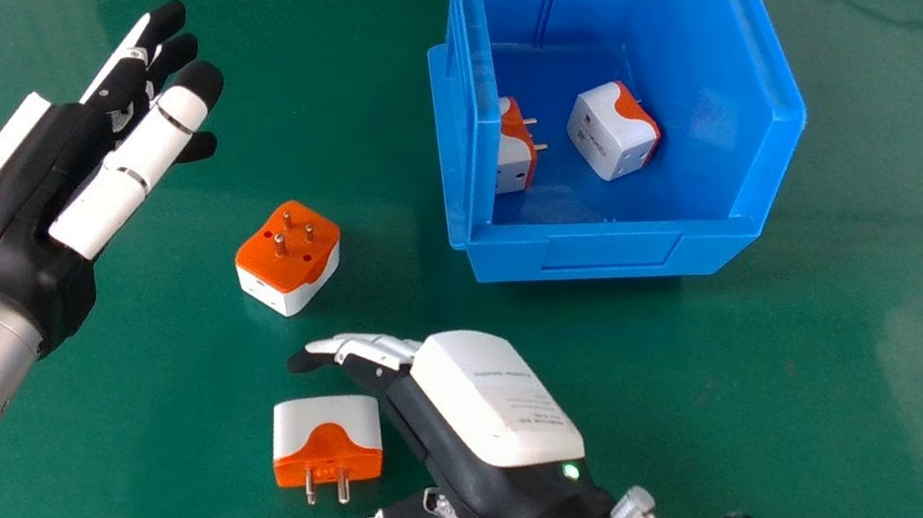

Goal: Pick all objects and put in blue box

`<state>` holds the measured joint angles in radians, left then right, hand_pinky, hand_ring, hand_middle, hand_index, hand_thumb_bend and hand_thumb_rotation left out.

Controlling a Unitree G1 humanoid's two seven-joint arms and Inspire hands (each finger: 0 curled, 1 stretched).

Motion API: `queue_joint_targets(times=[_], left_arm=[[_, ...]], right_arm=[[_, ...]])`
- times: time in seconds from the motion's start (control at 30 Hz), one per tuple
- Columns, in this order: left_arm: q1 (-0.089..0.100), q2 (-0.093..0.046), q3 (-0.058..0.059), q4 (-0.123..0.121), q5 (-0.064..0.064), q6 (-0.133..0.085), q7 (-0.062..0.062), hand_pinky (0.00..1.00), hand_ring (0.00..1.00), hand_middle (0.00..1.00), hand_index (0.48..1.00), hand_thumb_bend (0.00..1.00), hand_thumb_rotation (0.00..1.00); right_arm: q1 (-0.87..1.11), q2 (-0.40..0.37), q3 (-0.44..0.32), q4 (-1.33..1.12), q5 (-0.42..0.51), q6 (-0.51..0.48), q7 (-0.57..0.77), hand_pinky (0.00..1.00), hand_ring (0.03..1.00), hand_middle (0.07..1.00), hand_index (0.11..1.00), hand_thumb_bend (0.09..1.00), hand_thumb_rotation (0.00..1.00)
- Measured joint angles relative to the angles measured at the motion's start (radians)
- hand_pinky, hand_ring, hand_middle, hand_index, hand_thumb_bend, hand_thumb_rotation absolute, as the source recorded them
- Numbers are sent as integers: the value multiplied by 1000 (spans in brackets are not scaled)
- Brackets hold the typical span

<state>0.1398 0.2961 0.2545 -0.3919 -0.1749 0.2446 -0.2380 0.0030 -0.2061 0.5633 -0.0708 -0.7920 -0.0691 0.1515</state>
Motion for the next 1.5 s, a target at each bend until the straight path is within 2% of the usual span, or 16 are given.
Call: queue_joint_targets(times=[0.13, 0.57, 0.67, 0.8, 1.27, 1.5], left_arm=[[0, 0, -1, -13, 3, 7, 1, 882, 949, 988, 983, 503, 778], [0, 0, -1, -19, 4, 11, 1, 882, 950, 990, 985, 498, 779], [0, 0, -2, -24, 5, 18, 2, 881, 950, 989, 984, 498, 779], [0, 0, -3, -30, 7, 27, 3, 882, 950, 989, 983, 498, 779], [-1, -1, -9, -39, 7, 38, 11, 883, 951, 990, 984, 498, 780], [-11, -1, -12, -39, 7, 47, 12, 883, 950, 989, 983, 499, 780]], right_arm=[[-16, 3, 4, 0, -1, 37, 33, 658, 791, 836, 789, 538, 121], [-67, 23, 33, 10, -1, 91, 71, 661, 793, 837, 782, 510, 147], [-82, 29, 34, 28, 1, 96, 71, 660, 791, 834, 774, 508, 147], [-99, 39, 39, 45, 1, 97, 71, 650, 783, 829, 768, 506, 137], [-131, 41, 42, 102, 1, 57, 35, 627, 766, 819, 759, 503, 114], [-138, 33, 44, 107, -2, 57, 34, 626, 765, 817, 755, 501, 103]])
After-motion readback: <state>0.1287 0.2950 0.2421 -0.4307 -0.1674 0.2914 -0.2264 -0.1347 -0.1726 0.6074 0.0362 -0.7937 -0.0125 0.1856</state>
